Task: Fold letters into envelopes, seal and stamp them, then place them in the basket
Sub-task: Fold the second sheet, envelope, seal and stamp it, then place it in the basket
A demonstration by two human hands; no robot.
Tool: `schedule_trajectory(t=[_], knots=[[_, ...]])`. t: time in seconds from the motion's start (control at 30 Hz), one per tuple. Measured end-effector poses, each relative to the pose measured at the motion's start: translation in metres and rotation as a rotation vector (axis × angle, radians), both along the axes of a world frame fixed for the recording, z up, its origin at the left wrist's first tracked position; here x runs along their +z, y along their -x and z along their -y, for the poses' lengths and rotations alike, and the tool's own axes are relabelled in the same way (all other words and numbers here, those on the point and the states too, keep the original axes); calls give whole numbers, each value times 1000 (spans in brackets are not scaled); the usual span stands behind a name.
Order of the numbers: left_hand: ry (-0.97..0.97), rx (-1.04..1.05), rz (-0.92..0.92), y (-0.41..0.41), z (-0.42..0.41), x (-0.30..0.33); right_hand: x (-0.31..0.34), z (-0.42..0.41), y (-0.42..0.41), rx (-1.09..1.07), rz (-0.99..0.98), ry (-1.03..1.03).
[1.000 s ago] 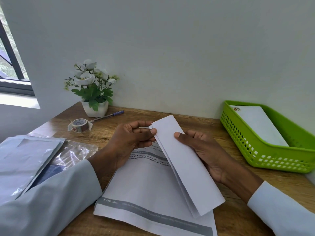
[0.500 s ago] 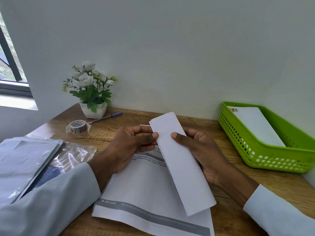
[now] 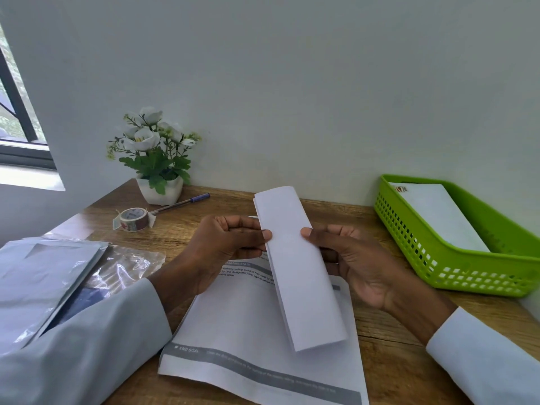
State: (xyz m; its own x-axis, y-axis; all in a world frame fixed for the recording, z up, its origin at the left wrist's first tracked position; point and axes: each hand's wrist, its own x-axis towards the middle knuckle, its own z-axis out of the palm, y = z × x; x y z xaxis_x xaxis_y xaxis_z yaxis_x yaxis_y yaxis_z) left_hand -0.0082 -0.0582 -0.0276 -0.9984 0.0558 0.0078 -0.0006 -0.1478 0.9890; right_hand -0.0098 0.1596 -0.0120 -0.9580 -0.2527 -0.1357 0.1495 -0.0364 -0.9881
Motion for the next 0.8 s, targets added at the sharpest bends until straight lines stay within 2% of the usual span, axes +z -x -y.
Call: schedule_trajectory(t=[0.23, 0.4, 0.57, 0.8], knots=[[18, 8, -6, 0, -3, -1, 1, -4, 3, -69, -21, -30], [-34, 82, -35, 2, 1, 0, 5, -8, -1, 55, 26, -112], [-64, 96, -66, 2, -2, 1, 5, -7, 0, -8, -17, -122], [-104, 174, -102, 5, 2, -1, 7, -14, 0, 87, -17, -197]])
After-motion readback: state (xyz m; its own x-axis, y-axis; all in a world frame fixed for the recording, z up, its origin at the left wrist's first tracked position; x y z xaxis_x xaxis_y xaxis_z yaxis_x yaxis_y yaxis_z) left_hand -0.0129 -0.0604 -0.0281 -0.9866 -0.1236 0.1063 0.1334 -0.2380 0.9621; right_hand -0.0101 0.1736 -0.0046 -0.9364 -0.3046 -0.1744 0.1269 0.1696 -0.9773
